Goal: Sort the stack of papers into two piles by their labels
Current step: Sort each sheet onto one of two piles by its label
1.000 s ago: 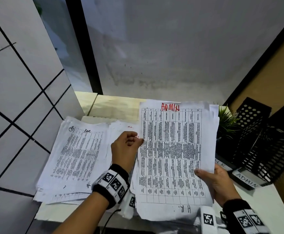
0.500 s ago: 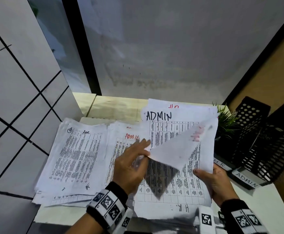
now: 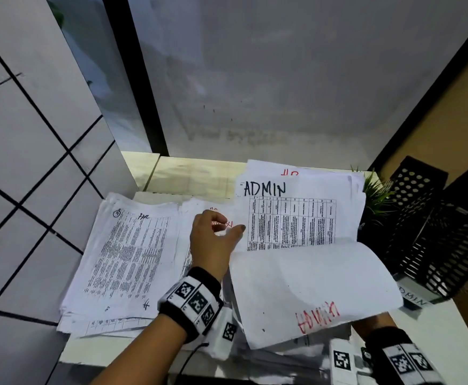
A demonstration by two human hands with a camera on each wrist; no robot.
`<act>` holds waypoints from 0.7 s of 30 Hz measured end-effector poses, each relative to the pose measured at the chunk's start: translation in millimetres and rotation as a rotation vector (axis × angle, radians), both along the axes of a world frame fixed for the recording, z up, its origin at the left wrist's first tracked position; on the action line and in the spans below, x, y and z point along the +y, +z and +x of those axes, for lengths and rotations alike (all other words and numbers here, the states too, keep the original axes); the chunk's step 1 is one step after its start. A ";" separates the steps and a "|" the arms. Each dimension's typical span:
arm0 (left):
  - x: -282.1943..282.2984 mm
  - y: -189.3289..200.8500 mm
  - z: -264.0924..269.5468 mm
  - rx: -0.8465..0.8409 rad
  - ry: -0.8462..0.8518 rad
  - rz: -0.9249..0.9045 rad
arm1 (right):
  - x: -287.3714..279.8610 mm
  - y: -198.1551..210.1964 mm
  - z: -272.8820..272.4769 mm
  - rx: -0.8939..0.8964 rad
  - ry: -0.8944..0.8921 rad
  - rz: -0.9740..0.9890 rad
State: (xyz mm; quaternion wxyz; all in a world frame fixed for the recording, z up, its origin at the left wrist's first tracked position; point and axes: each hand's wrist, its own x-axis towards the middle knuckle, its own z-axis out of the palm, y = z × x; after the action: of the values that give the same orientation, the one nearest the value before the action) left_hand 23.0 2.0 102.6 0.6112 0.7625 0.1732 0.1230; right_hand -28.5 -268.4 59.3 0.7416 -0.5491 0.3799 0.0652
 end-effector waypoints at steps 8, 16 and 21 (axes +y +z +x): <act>0.1 -5.0 -0.4 0.057 0.016 -0.165 | 10.3 4.5 0.3 -0.258 0.298 -0.259; -2.4 -5.6 -13.1 -0.195 -0.091 0.058 | 17.9 19.8 -1.9 -0.269 0.204 0.012; -0.8 -14.3 -29.6 -0.509 -0.250 0.252 | 11.4 5.5 1.2 -0.267 0.283 -0.098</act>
State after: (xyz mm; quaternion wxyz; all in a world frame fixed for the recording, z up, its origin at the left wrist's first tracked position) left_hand -6.7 1.3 88.4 0.5458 0.7924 -0.0971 0.2546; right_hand -27.3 -256.9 64.8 0.7412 -0.6361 0.2001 0.0771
